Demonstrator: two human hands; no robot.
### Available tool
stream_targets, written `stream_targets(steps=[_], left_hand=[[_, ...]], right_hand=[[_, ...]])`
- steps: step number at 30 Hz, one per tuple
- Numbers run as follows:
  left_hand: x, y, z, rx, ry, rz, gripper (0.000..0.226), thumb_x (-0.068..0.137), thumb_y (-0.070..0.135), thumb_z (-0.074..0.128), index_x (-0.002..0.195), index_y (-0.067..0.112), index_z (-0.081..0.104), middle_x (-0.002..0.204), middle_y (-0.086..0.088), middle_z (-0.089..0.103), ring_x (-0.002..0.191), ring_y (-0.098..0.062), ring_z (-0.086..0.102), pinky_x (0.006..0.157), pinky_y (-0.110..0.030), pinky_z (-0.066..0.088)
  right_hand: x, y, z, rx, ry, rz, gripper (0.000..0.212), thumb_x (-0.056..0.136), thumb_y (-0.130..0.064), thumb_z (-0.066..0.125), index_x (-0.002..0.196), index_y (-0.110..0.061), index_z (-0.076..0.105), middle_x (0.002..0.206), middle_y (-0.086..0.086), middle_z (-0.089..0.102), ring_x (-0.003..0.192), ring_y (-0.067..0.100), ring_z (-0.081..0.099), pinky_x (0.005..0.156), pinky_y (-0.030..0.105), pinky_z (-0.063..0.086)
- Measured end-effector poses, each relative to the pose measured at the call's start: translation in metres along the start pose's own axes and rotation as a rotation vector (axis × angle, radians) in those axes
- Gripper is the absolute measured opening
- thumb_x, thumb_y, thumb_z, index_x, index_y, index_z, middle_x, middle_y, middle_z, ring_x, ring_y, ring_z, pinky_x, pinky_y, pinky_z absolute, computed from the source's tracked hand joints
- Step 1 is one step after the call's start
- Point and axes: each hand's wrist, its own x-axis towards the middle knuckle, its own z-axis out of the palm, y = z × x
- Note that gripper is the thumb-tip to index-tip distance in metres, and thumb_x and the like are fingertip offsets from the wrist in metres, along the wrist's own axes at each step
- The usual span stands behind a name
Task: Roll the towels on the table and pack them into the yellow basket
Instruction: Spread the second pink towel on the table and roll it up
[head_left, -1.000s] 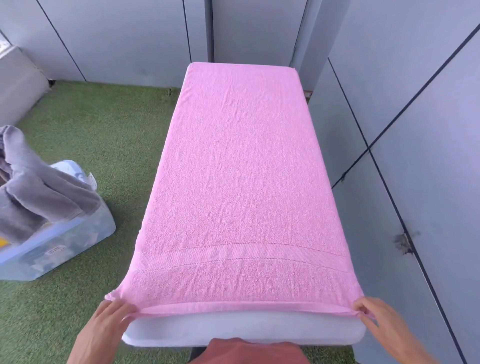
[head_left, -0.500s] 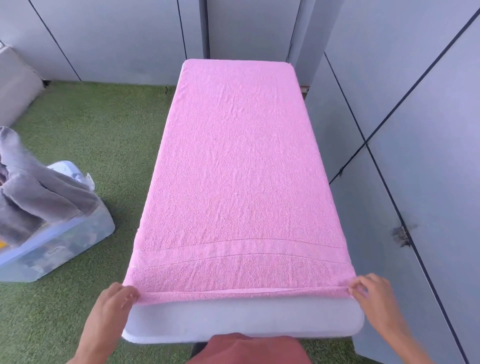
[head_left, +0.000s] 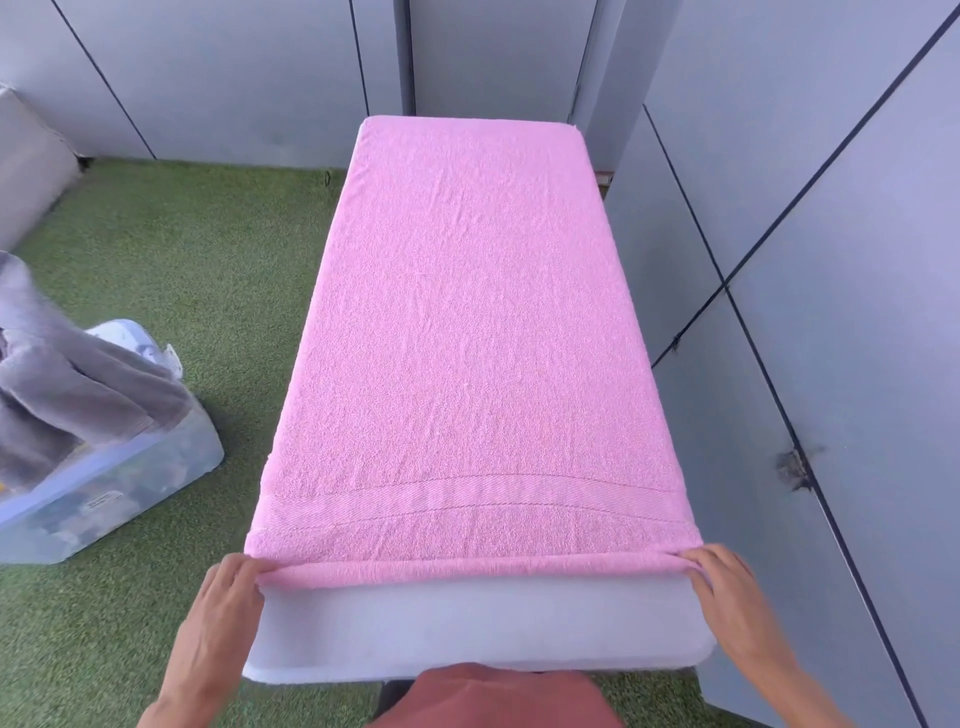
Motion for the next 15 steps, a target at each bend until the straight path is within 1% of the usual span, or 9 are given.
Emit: stream_targets(steps=[2, 4, 6, 8, 9, 10, 11, 13, 15], left_hand=[[0.003, -0.007, -0.004, -0.033, -0.050, -0.005, 0.034, 0.082, -0.011, 0.055, 0.102, 0.014, 0.067, 0.097, 0.003, 0.060, 0.091, -0.020, 0.055, 0.071, -0.037, 0.048], [0.006, -0.015, -0.012, -0.067, -0.143, 0.010, 0.035, 0.084, -0.012, 0.057, 0.092, 0.020, 0.070, 0.092, 0.003, 0.064, 0.083, -0.019, 0.061, 0.069, -0.033, 0.046], [0.013, -0.024, -0.020, -0.122, -0.271, -0.020, 0.039, 0.084, -0.006, 0.061, 0.084, 0.032, 0.067, 0.088, 0.010, 0.066, 0.080, -0.012, 0.064, 0.071, -0.028, 0.047], [0.021, -0.028, -0.024, -0.166, -0.355, -0.095, 0.031, 0.083, 0.000, 0.065, 0.082, 0.031, 0.068, 0.085, 0.012, 0.067, 0.079, -0.007, 0.064, 0.072, -0.026, 0.048], [0.027, -0.028, -0.025, -0.187, -0.351, -0.113, 0.029, 0.082, 0.001, 0.068, 0.082, 0.030, 0.067, 0.084, 0.011, 0.068, 0.077, -0.006, 0.064, 0.071, -0.025, 0.049], [0.033, -0.027, -0.025, -0.206, -0.324, -0.124, 0.029, 0.080, 0.001, 0.070, 0.082, 0.029, 0.064, 0.085, 0.009, 0.067, 0.077, -0.007, 0.063, 0.070, -0.023, 0.049], [0.039, -0.025, -0.026, -0.225, -0.292, -0.138, 0.028, 0.078, 0.001, 0.072, 0.083, 0.026, 0.062, 0.087, 0.006, 0.065, 0.077, -0.009, 0.063, 0.068, -0.021, 0.048], [0.048, -0.021, -0.029, -0.251, -0.287, -0.179, 0.024, 0.075, 0.003, 0.076, 0.084, 0.019, 0.059, 0.089, 0.000, 0.063, 0.078, -0.013, 0.062, 0.067, -0.018, 0.045], [0.053, -0.017, -0.030, -0.261, -0.306, -0.194, 0.021, 0.074, 0.004, 0.077, 0.079, 0.018, 0.062, 0.085, -0.002, 0.065, 0.076, -0.014, 0.062, 0.066, -0.019, 0.043]], right_hand=[[-0.004, 0.010, 0.005, -0.021, -0.010, -0.007, 0.028, 0.081, 0.010, 0.066, 0.098, -0.012, 0.070, 0.088, -0.010, 0.054, 0.086, 0.020, 0.059, 0.080, 0.018, 0.035], [-0.012, 0.021, 0.007, -0.005, -0.062, 0.033, 0.028, 0.078, 0.013, 0.068, 0.092, -0.011, 0.070, 0.084, -0.012, 0.055, 0.082, 0.011, 0.055, 0.079, 0.010, 0.033], [-0.012, 0.028, 0.001, 0.025, -0.120, 0.053, 0.030, 0.079, 0.010, 0.069, 0.090, -0.019, 0.071, 0.081, -0.017, 0.060, 0.083, 0.004, 0.052, 0.076, 0.011, 0.036], [-0.004, 0.024, -0.015, 0.108, -0.221, 0.115, 0.027, 0.084, -0.001, 0.068, 0.088, -0.027, 0.069, 0.081, -0.020, 0.068, 0.083, -0.003, 0.058, 0.073, 0.013, 0.041], [0.002, 0.021, -0.023, 0.150, -0.252, 0.140, 0.026, 0.085, -0.006, 0.069, 0.088, -0.032, 0.068, 0.083, -0.022, 0.070, 0.079, -0.004, 0.062, 0.071, 0.012, 0.043], [0.008, 0.017, -0.030, 0.206, -0.279, 0.166, 0.028, 0.084, -0.011, 0.071, 0.086, -0.038, 0.066, 0.081, -0.018, 0.071, 0.073, -0.001, 0.065, 0.069, 0.014, 0.044], [0.015, 0.015, -0.034, 0.254, -0.287, 0.210, 0.028, 0.081, -0.014, 0.074, 0.083, -0.040, 0.064, 0.077, -0.012, 0.072, 0.069, 0.003, 0.066, 0.069, 0.020, 0.047], [0.023, 0.014, -0.035, 0.351, -0.252, 0.287, 0.029, 0.075, -0.015, 0.079, 0.080, -0.039, 0.064, 0.074, -0.002, 0.072, 0.073, 0.011, 0.068, 0.069, 0.030, 0.053], [0.025, 0.006, -0.034, 0.337, -0.190, 0.317, 0.029, 0.072, -0.011, 0.081, 0.072, -0.036, 0.066, 0.072, 0.000, 0.069, 0.074, 0.016, 0.067, 0.067, 0.031, 0.052]])
